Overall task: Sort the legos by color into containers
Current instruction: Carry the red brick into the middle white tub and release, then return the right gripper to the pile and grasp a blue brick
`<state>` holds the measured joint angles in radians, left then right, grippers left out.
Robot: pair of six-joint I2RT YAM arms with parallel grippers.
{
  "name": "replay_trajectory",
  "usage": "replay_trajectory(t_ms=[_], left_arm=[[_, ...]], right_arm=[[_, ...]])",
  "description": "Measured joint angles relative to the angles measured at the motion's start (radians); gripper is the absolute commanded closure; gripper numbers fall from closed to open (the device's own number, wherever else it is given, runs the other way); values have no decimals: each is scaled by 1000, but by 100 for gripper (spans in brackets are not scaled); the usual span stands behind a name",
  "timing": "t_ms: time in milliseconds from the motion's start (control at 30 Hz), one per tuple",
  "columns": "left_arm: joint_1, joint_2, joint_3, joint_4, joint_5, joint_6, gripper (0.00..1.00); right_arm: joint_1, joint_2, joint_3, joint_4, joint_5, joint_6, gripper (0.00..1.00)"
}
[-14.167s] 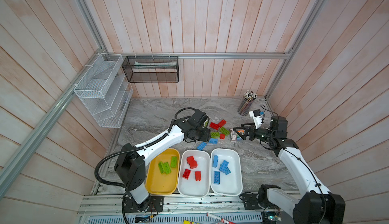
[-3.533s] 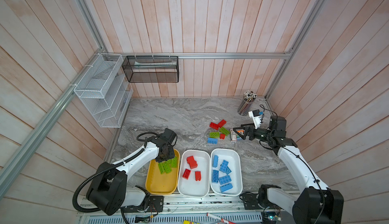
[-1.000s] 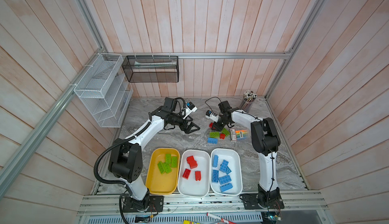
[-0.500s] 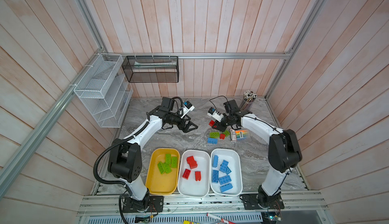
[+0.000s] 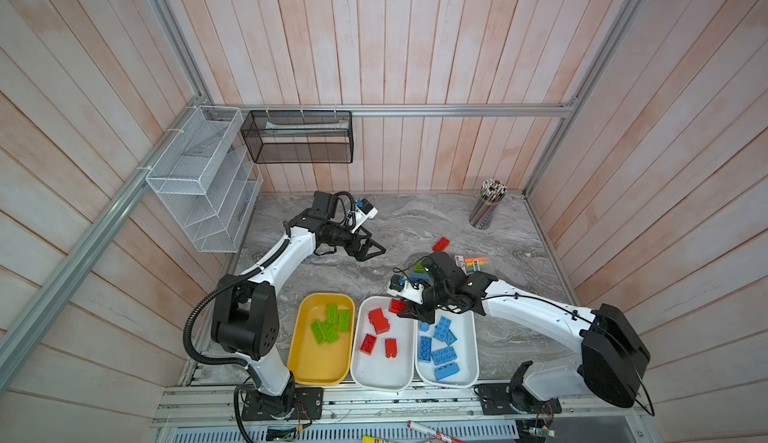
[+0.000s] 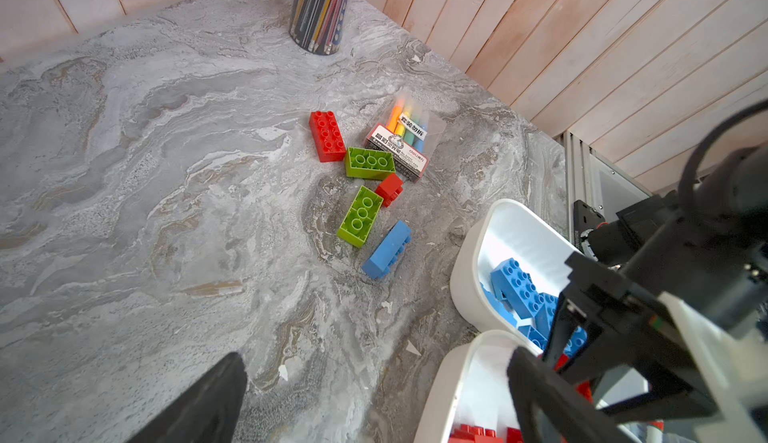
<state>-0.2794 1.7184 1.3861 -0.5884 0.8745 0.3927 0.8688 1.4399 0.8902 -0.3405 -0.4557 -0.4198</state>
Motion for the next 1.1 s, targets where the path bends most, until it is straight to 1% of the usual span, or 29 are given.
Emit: replay_trajectory(t_ms=[100,267,367,433,533,600,667,767,867,933,1000,1100], left_arm=[[0,0,-1,0,7,0,0],[0,0,-1,0,8,0,0],[2,0,-1,0,8,0,0],[2,-2,-3,1,8,0,0],[3,-12,-10,0,8,0,0],[4,-17,-11,1,10,0,0],[5,-19,-11,1,14,0,0],[5,-19,-11,1,16,0,0],[5,-19,-11,2,23,0,0],[5,-19,-11,1,27,0,0],[5,-19,-11,2,30,0,0],[5,-19,-11,2,33,0,0]], right_arm=[[32,51,0,3,38,-10,61],[47,121,25,-19,110,-23,39],[47,125,61,-39,137,-18,31],[46,107,83,-46,146,-6,30],[22,30,96,-61,138,15,29],[-32,-38,102,-75,113,25,29],[-111,-92,111,-83,92,26,29],[-231,-113,126,-87,91,3,29],[-330,-70,143,-93,103,-47,29],[-374,-13,167,-106,111,-83,29],[-401,59,206,-130,111,-116,29],[-412,174,281,-171,98,-159,30]])
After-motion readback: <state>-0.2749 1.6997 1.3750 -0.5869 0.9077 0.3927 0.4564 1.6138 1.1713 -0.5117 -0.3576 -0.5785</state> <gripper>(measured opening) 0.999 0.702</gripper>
